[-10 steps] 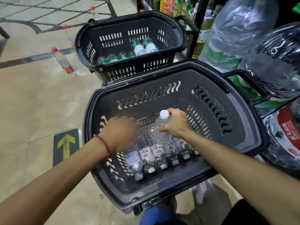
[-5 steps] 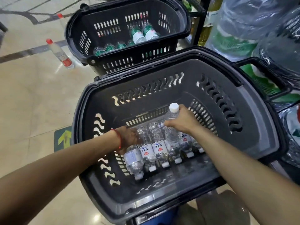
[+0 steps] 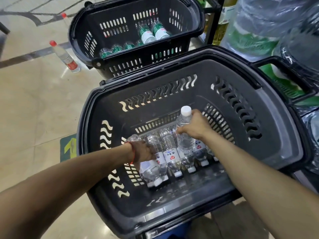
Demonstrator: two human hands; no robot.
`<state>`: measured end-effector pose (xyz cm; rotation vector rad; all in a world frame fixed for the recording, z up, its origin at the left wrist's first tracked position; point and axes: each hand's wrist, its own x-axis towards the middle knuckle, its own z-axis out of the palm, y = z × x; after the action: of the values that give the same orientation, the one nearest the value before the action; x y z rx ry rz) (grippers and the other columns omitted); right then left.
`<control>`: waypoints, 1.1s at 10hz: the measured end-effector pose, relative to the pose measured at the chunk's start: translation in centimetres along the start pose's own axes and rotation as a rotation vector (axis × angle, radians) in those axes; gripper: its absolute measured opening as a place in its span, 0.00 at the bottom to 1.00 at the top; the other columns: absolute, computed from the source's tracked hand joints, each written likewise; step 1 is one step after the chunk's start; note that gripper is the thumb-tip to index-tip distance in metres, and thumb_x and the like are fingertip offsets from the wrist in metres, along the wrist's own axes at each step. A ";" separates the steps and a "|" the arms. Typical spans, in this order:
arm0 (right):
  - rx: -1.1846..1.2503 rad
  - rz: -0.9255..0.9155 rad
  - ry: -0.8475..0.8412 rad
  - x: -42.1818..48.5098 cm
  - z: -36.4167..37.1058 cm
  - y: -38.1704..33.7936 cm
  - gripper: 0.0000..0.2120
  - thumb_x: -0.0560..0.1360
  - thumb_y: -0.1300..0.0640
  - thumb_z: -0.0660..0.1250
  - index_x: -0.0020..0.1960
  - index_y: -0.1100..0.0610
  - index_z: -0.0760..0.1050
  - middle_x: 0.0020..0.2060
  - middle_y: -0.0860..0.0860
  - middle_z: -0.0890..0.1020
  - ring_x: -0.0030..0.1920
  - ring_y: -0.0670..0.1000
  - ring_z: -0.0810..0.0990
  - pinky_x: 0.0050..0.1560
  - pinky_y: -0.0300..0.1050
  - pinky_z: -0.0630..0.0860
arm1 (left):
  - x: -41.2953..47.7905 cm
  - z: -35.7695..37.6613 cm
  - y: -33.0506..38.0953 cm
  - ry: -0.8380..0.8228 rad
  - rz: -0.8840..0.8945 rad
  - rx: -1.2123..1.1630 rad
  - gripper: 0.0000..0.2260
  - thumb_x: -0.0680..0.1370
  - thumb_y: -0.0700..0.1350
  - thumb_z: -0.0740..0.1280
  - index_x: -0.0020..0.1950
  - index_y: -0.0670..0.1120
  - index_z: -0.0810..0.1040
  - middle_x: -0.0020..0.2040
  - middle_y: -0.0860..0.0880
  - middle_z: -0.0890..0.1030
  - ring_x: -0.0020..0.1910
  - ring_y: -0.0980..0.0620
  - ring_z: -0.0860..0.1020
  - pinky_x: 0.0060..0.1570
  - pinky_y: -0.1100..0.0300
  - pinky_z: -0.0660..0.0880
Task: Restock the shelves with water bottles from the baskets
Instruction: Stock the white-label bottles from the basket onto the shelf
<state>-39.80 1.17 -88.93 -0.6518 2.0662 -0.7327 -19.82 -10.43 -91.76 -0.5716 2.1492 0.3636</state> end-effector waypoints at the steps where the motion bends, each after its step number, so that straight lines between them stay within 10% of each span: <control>1: 0.111 -0.009 0.054 -0.3 -0.4 -0.2 0.33 0.69 0.63 0.81 0.69 0.58 0.69 0.57 0.52 0.78 0.58 0.54 0.77 0.57 0.48 0.73 | -1.4 -0.2 1.0 0.046 -0.010 -0.202 0.29 0.84 0.51 0.65 0.79 0.38 0.62 0.75 0.38 0.71 0.60 0.48 0.78 0.58 0.64 0.77; 3: 0.318 -0.167 0.309 -2.5 -2.9 -2.5 0.21 0.62 0.59 0.82 0.50 0.53 0.77 0.47 0.51 0.85 0.50 0.55 0.85 0.50 0.52 0.84 | -4.7 -1.4 1.4 0.214 0.190 -0.307 0.40 0.77 0.57 0.72 0.82 0.44 0.58 0.74 0.44 0.72 0.70 0.46 0.73 0.70 0.56 0.70; 5: 0.545 -0.374 0.301 -7.8 -7.5 -3.7 0.27 0.67 0.58 0.84 0.63 0.54 0.78 0.54 0.49 0.86 0.54 0.49 0.85 0.62 0.49 0.80 | -9.0 -2.5 2.6 0.560 0.272 -0.714 0.22 0.77 0.54 0.74 0.68 0.52 0.72 0.60 0.56 0.80 0.55 0.66 0.79 0.56 0.68 0.74; 6: 0.698 -0.411 0.349 -10.4 -9.5 -3.5 0.30 0.68 0.54 0.84 0.67 0.55 0.77 0.56 0.49 0.86 0.56 0.48 0.85 0.64 0.51 0.80 | -10.8 -4.4 4.6 0.711 0.325 -0.833 0.30 0.74 0.62 0.74 0.71 0.52 0.71 0.63 0.56 0.80 0.60 0.62 0.78 0.60 0.64 0.75; 8: 0.883 -0.528 0.436 -16.2 -14.6 -3.5 0.25 0.65 0.47 0.82 0.59 0.52 0.81 0.51 0.51 0.88 0.55 0.55 0.87 0.66 0.64 0.78 | -13.7 -9.4 10.2 0.844 0.533 -0.926 0.32 0.74 0.63 0.73 0.75 0.55 0.68 0.69 0.55 0.77 0.68 0.54 0.76 0.70 0.51 0.73; 11: 0.740 -0.700 0.668 -25.6 -22.6 -0.1 0.18 0.68 0.53 0.80 0.53 0.54 0.78 0.44 0.46 0.85 0.48 0.49 0.85 0.55 0.50 0.79 | -16.4 -15.1 21.4 0.856 0.831 -1.018 0.22 0.80 0.50 0.66 0.74 0.50 0.68 0.67 0.56 0.78 0.64 0.63 0.77 0.62 0.66 0.74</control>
<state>-45.24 24.17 -64.36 -0.7427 1.8521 -2.2256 -32.48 5.44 -68.47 -0.3327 2.8451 2.0433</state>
